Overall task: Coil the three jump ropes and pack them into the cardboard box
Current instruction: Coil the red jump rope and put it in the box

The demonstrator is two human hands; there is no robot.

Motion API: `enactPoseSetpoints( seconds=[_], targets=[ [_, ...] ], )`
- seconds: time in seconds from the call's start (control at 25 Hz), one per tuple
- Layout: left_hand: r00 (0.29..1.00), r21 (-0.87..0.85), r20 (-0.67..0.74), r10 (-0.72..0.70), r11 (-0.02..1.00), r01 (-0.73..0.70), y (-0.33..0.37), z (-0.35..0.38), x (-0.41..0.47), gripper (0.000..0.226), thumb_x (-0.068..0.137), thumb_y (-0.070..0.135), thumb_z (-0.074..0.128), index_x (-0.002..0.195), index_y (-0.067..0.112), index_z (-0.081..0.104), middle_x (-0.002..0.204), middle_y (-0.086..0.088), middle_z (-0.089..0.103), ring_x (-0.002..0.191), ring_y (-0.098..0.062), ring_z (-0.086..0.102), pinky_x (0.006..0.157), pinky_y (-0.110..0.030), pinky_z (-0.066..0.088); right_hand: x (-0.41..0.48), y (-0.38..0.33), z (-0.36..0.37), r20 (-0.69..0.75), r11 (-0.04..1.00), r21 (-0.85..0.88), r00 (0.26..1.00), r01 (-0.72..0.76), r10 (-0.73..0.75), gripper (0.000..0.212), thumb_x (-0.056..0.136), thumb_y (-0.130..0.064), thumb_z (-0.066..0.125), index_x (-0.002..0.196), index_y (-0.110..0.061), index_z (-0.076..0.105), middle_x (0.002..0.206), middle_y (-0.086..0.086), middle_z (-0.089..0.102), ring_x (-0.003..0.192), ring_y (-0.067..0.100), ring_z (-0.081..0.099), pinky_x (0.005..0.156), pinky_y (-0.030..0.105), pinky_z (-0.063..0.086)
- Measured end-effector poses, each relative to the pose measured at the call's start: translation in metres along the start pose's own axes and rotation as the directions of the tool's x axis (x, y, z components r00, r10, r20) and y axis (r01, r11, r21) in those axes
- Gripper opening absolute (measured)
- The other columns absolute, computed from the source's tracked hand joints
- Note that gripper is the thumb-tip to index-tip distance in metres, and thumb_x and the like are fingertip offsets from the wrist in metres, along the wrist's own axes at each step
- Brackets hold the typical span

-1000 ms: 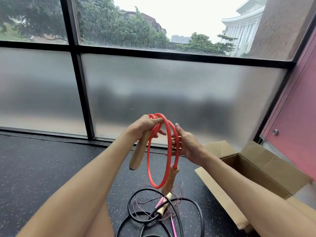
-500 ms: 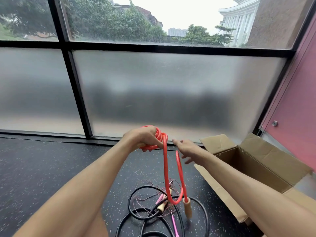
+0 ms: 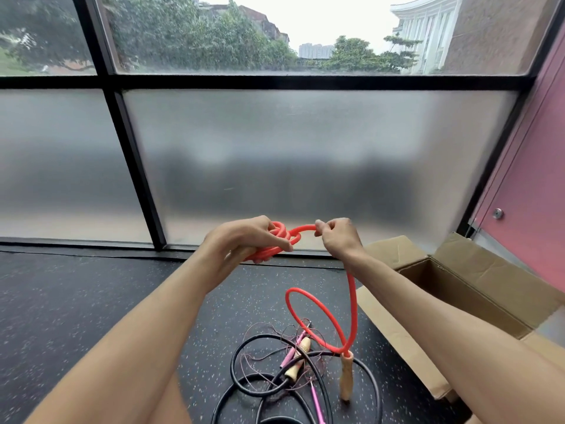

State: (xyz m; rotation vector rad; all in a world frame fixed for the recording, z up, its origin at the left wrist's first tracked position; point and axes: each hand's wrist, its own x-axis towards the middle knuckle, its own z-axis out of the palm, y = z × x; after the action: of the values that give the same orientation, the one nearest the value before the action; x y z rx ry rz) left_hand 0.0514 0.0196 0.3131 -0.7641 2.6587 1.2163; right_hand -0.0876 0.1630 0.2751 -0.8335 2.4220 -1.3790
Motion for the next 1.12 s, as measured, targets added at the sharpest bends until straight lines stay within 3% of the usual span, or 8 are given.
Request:
enactPoseSetpoints(
  seconds=[0.12,0.32,0.52,0.68,0.8,0.88,1.0,1.12],
  targets=[
    [0.996,-0.124,0.085,0.019,0.992,-0.008,-0.006,-0.012,-0.003,0.044,0.082,0.038,0.078,0.110,0.007,0.069,0.084,-0.011,0.071,0.065,-0.021,0.063,0.060,-0.030,0.054,0.028,0.004,-0.007,-0.140,0.995,-0.078,0.989,-0.064,0.052,0.040,0.100,-0.038,0.051,0.094,-0.005,0.074,0.083,0.010,0.068,0.089,0.032,0.064,0.071,0.031,0.038],
    [0.972,-0.429,0.142,0.185,0.897,-0.108,-0.019,-0.025,-0.011,0.025,0.093,0.031,0.064,0.092,0.006,0.067,0.057,-0.009,0.050,0.044,-0.019,0.043,0.050,-0.029,0.036,0.054,0.017,-0.014,-0.239,0.966,-0.219,0.967,-0.140,0.086,0.038,0.102,-0.039,0.049,0.110,-0.007,0.067,0.115,0.018,0.069,0.110,0.038,0.062,0.076,0.033,0.039],
    [0.949,-0.663,0.150,0.276,0.740,-0.110,-0.037,-0.033,-0.010,0.035,0.099,0.030,0.046,0.080,0.002,0.056,0.050,-0.005,0.039,0.039,-0.014,0.035,0.052,-0.028,0.037,0.044,0.020,0.016,-0.098,0.867,-0.468,0.966,0.169,-0.241,0.020,0.103,-0.018,0.039,0.114,-0.015,0.055,0.110,0.015,0.063,0.109,0.036,0.056,0.086,0.043,0.042],
    [0.942,-0.726,0.143,0.303,0.679,-0.109,-0.043,-0.035,-0.013,0.024,0.101,0.027,0.045,0.101,0.004,0.051,0.051,-0.006,0.039,0.037,-0.013,0.035,0.055,-0.028,0.039,0.037,-0.002,0.040,0.118,0.616,-0.487,0.746,0.619,-0.655,0.048,0.083,0.007,0.047,0.125,-0.016,0.055,0.114,0.005,0.062,0.113,0.025,0.052,0.106,0.041,0.038],
    [0.940,-0.752,0.115,0.322,0.646,-0.130,-0.049,-0.039,-0.014,0.028,0.102,0.027,0.043,0.093,0.004,0.056,0.050,-0.004,0.039,0.036,-0.012,0.034,0.054,-0.029,0.038,0.036,0.000,0.051,0.205,0.392,-0.531,0.563,0.751,-0.801,0.021,0.094,-0.002,0.055,0.108,-0.017,0.058,0.098,0.001,0.062,0.094,0.020,0.052,0.092,0.037,0.046],
    [0.944,-0.782,0.059,0.326,0.603,-0.159,-0.059,-0.045,-0.013,0.039,0.101,0.028,0.040,0.079,0.004,0.060,0.049,-0.003,0.038,0.036,-0.012,0.032,0.055,-0.029,0.036,0.042,0.006,0.047,0.200,0.381,-0.504,0.533,0.775,-0.822,0.007,0.100,-0.013,0.052,0.101,-0.017,0.057,0.089,-0.001,0.061,0.085,0.019,0.048,0.080,0.033,0.044],
    [0.959,-0.833,-0.062,0.277,0.514,-0.202,-0.079,-0.051,-0.007,0.039,0.097,0.033,0.047,0.071,0.006,0.054,0.049,-0.002,0.037,0.040,-0.013,0.033,0.055,-0.028,0.039,0.058,0.031,0.031,0.137,0.554,-0.510,0.698,0.658,-0.703,0.013,0.101,-0.010,0.047,0.100,-0.016,0.059,0.087,0.002,0.064,0.083,0.021,0.047,0.076,0.037,0.045],
    [0.970,-0.924,-0.211,0.118,0.298,-0.237,-0.098,-0.057,-0.002,0.027,0.093,0.032,0.055,0.083,0.007,0.054,0.050,0.002,0.039,0.038,-0.011,0.036,0.051,-0.025,0.043,0.072,0.076,0.000,0.120,0.699,-0.638,0.939,0.321,-0.322,0.019,0.099,-0.008,0.043,0.097,-0.019,0.058,0.097,0.008,0.068,0.095,0.031,0.057,0.079,0.037,0.046]
  ],
)
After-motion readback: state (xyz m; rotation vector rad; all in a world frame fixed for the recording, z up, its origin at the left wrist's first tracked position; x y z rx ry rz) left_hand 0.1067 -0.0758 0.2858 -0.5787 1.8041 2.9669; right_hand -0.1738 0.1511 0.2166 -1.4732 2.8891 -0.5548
